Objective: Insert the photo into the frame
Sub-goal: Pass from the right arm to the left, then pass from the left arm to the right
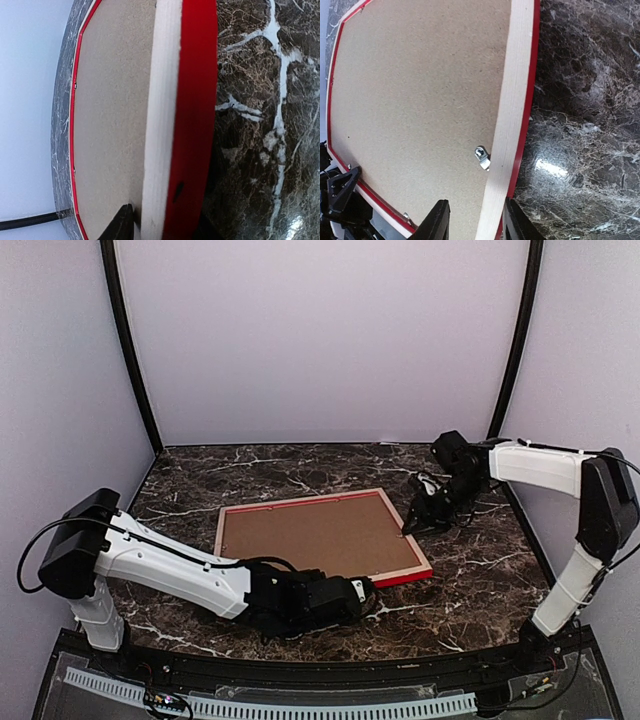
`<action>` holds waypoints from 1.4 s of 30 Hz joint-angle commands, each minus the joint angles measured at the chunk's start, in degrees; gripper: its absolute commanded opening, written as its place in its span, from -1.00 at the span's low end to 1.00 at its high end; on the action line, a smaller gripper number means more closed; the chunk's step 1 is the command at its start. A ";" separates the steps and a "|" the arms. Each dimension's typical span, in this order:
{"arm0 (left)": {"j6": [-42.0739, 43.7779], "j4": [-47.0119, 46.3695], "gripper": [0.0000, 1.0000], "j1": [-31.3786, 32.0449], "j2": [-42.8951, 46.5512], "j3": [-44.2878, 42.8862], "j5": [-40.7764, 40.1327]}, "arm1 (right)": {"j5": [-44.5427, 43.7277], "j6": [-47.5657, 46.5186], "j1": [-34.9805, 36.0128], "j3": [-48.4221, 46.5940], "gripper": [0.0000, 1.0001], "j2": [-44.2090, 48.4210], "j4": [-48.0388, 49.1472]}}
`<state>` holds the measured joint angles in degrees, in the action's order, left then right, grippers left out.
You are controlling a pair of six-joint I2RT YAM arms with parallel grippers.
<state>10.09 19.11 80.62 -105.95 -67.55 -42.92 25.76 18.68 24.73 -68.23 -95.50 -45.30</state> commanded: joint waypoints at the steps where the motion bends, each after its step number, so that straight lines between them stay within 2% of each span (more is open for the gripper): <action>1: -0.57 1.25 -0.33 -0.11 4.58 -0.82 -3.58 | 2.05 -0.13 -0.20 -3.56 -0.14 3.00 -0.36; 4: -0.33 3.01 -0.46 -0.11 6.34 -2.07 -4.43 | 1.27 -0.12 -0.58 -6.16 0.06 4.08 -1.67; 8: 1.15 5.42 -0.67 -0.11 9.40 -4.76 -4.93 | 0.22 -0.04 -1.52 -10.48 0.10 5.65 -3.09; 11: 3.55 6.17 -0.93 -0.11 11.77 -7.12 -5.11 | -0.38 -0.13 -2.75 -14.33 0.11 6.97 -3.88; 13: 5.31 6.39 -1.00 -0.16 13.55 -8.55 -5.28 | -0.71 -0.13 -3.97 -17.12 0.12 7.81 -4.20; 18: 9.10 8.24 -1.00 -0.75 17.11 -13.52 -5.22 | -0.92 -0.50 -6.12 -23.53 0.14 8.90 -4.88; 22: 8.88 12.04 -1.00 -3.40 19.30 -19.18 0.27 | -0.45 -0.09 -6.51 -25.09 0.15 10.15 -2.60; 26: 7.39 16.29 -1.00 -8.37 21.05 -24.25 8.72 | -0.06 0.12 -6.63 -24.62 0.17 11.90 1.29; 33: 5.42 16.20 -1.00 -18.54 25.30 -25.45 25.17 | 0.51 0.67 -6.63 -19.74 0.23 15.11 8.54; 35: 5.43 16.21 -1.00 -22.12 25.87 -26.06 29.21 | 0.87 -0.01 -6.63 -18.63 0.28 15.97 9.71; 39: 7.22 18.71 -1.00 -25.33 25.24 -28.43 34.80 | 2.29 -3.01 -6.41 -17.10 0.45 18.23 12.39; 42: 8.66 23.63 -1.00 -27.31 22.22 -32.16 38.50 | 3.93 -5.60 -5.66 -15.89 0.55 20.04 14.99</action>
<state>17.37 43.05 54.76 -83.88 -93.08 -12.27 26.96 16.99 18.39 -85.38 -78.72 -36.88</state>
